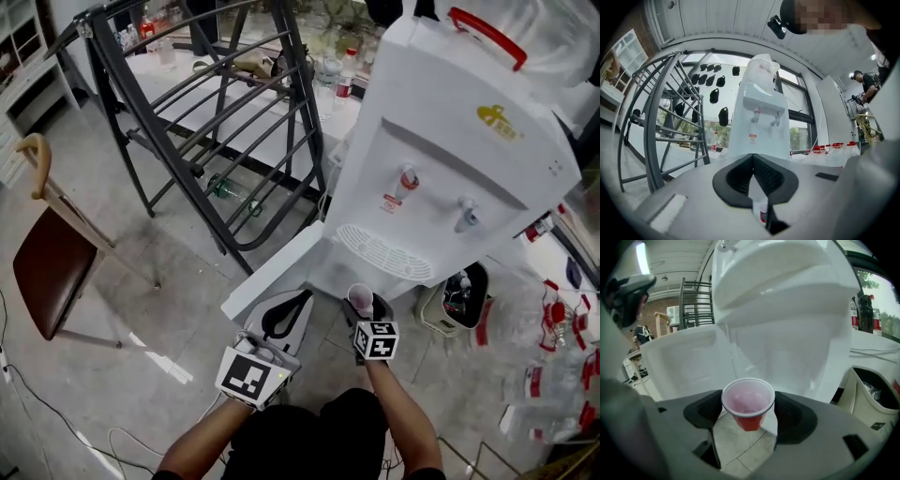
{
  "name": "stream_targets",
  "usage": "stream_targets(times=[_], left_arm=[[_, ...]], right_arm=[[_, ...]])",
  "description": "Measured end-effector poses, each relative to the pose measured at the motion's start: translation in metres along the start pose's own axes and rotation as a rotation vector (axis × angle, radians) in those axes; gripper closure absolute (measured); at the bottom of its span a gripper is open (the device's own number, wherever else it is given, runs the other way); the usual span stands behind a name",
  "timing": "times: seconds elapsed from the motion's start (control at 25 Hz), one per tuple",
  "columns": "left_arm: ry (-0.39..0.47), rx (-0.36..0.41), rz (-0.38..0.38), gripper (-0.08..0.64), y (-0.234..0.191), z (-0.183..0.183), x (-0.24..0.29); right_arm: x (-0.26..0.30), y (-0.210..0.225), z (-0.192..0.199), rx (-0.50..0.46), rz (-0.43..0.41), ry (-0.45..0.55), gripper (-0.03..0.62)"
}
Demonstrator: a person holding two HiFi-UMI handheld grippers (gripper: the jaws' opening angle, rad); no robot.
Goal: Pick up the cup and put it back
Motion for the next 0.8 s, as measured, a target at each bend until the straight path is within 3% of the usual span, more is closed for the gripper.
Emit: stream_targets(times=[0.2,0.36,0.56,0.8], left_arm=[[-0.004,0.043,0.013,0.554,0.013,-0.020,-0.005],[-0.008,0.062,0.012,0.554,0.015,-0.034,-0.011],[0.015,0.080,0.022,0.554,0.023,-0.049,-0.011],[0.018,0.082,0.032,0.554,0.032,-0.054,-0.007]], right_arm=[[-0.080,-0.023,-0.033,-0.003,-0.121,0.002,0.259],[-0.139,-0.029,-0.071,-0.020,-0.170,0.057,0.259],[-0.188,-0.011,-0.132,-0.057,-0.171,0.156,0.259],[-0.204,0.024,-0.193,-0.124,-0.098,0.246,0.259]])
Point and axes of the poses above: the fingertips, and each gripper's own axes: x forward along the fingers, y to its right, z out of its underside, the point moved 9 cm from there along -x, backward along the fingers, and after that the axes turned 12 degrees about -x, right-handed, at the moved point
